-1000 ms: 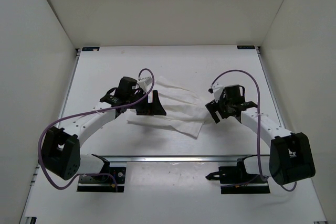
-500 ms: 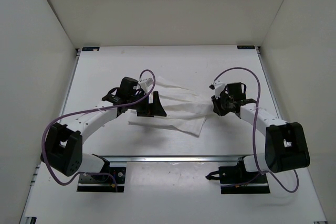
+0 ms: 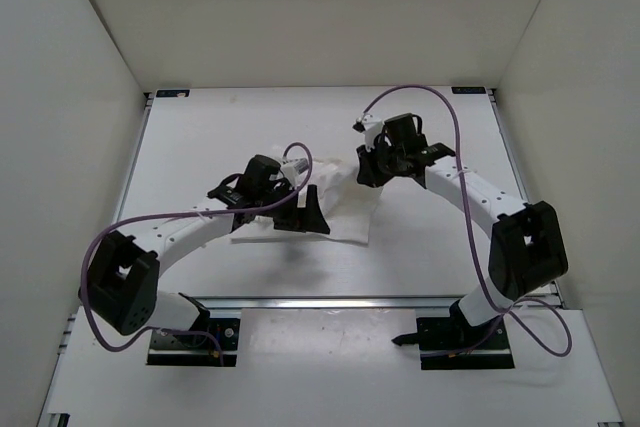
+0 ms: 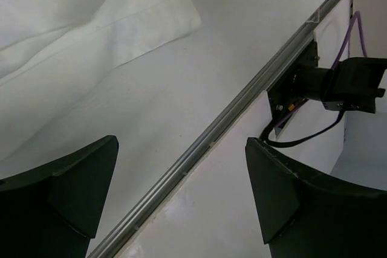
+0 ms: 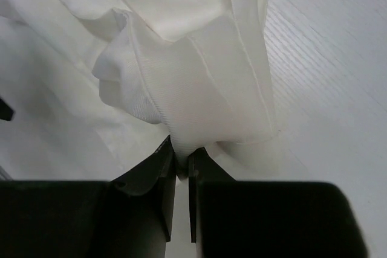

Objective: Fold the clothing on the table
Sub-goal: Flatten the skirt out

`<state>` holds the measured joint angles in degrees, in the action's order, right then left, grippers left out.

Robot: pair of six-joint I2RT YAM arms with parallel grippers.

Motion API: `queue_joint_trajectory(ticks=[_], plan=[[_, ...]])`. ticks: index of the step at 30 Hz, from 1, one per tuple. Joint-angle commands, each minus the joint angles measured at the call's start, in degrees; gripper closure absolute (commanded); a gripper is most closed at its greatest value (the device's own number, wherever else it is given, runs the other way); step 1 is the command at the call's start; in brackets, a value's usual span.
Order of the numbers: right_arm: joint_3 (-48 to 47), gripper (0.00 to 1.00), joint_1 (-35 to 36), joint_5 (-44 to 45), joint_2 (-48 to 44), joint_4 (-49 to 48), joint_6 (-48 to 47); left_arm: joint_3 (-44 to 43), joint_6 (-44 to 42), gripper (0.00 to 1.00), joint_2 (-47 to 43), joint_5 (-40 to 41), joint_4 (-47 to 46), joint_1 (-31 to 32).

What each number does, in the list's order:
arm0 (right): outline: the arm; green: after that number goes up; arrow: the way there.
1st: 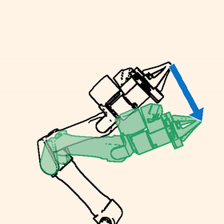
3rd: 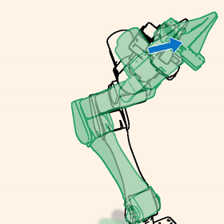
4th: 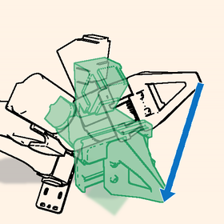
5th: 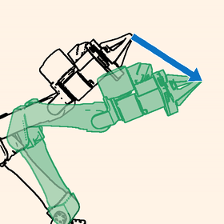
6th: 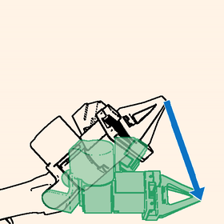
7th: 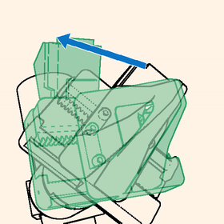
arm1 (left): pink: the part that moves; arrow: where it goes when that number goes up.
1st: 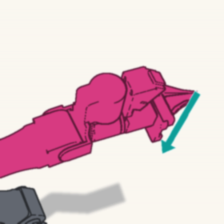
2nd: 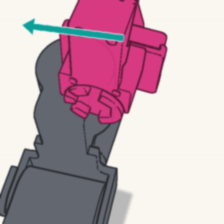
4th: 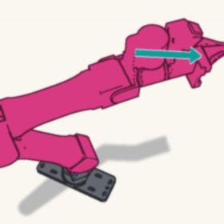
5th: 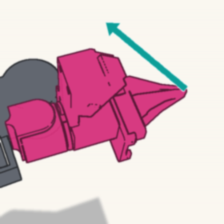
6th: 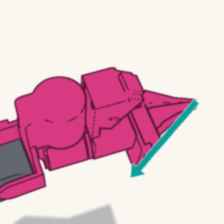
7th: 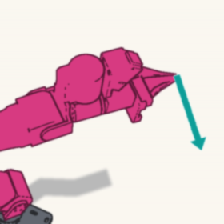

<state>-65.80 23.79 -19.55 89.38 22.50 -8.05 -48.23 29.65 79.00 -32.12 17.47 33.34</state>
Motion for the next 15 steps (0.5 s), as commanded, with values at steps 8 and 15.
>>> queue_joint_trajectory(ticks=[8, 15], plan=[[-2.1, 1.00, 0.2, -7.2, -5.0, -3.9, 15.2, 6.0, 1.5, 0.20, 1.7, 10.0, -15.7, -1.5], [0.0, 1.00, -0.5, -7.5, -5.4, -4.0, 18.1, 0.2, 2.2, 0.58, 11.9, 6.5, -26.1, 2.9]])
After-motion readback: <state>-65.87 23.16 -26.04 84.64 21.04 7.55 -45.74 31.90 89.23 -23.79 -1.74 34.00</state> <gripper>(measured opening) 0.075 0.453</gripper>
